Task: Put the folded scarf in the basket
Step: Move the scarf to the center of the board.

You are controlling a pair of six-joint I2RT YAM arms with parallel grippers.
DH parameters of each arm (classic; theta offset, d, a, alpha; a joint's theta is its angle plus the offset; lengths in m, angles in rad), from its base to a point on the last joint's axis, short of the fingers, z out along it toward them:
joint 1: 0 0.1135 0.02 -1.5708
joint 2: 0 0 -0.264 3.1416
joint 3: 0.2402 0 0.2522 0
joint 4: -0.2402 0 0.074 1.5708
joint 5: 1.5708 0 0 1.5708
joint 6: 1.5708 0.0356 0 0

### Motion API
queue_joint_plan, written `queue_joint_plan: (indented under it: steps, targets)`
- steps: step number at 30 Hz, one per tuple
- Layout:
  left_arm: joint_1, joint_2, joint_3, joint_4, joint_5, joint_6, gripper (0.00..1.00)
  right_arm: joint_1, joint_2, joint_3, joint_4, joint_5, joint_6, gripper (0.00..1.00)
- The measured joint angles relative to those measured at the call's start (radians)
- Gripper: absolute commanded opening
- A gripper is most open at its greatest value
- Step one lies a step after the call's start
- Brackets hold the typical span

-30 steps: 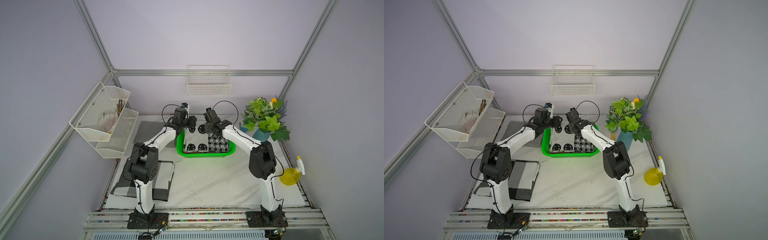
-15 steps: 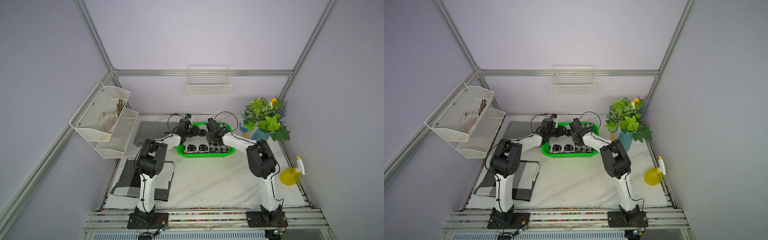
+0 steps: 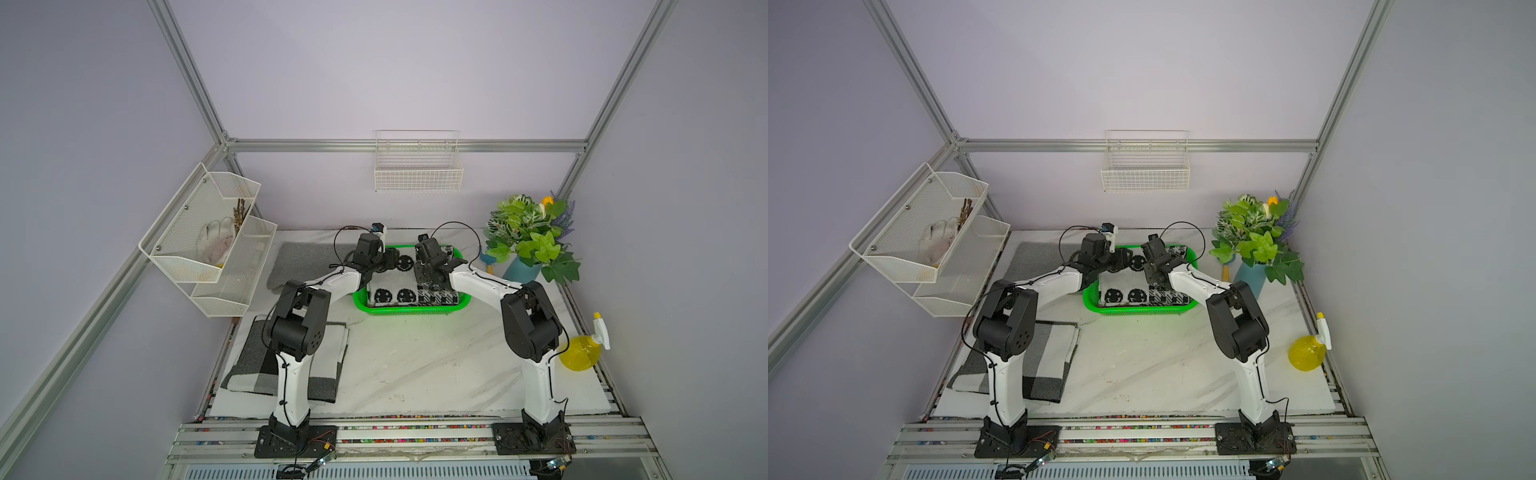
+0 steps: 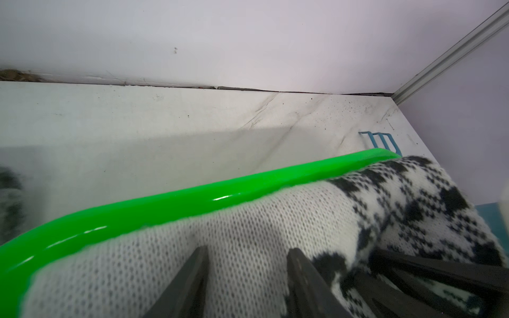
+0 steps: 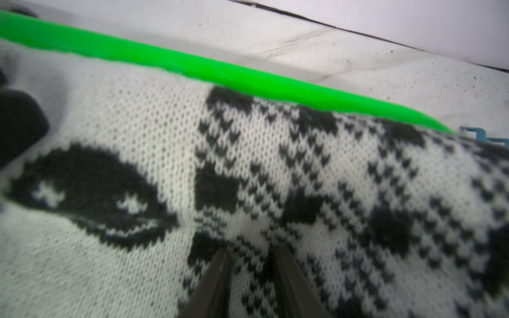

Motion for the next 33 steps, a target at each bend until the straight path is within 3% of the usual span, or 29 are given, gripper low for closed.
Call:
queue_joint_plan:
  steps: [10, 12, 18, 24, 29, 33]
  targets:
    - [0.066, -0.389, -0.1, -0.175, -0.103, 0.014, 0.54, 0.01, -0.2, -0.022, -0.007, -0.112, 0.006, 0.42]
    - [0.088, -0.46, -0.164, -0.2, -0.145, 0.007, 0.54, 0.024, -0.199, -0.014, -0.018, -0.138, 0.011, 0.43]
    - [0.111, -0.689, -0.539, -0.257, -0.199, -0.067, 0.54, 0.135, -0.214, -0.015, -0.091, -0.256, 0.025, 0.45]
    - [0.111, -0.827, -0.748, -0.349, -0.232, -0.122, 0.52, 0.2, -0.392, -0.264, -0.048, -0.418, 0.079, 0.48]
    - [0.097, -0.974, -0.82, -0.405, -0.262, -0.155, 0.52, 0.245, -0.491, -0.42, 0.0, -0.509, 0.113, 0.49]
    - [0.018, -0.945, -0.837, -0.437, -0.307, -0.19, 0.53, 0.273, -0.491, -0.445, 0.011, -0.555, 0.117, 0.5]
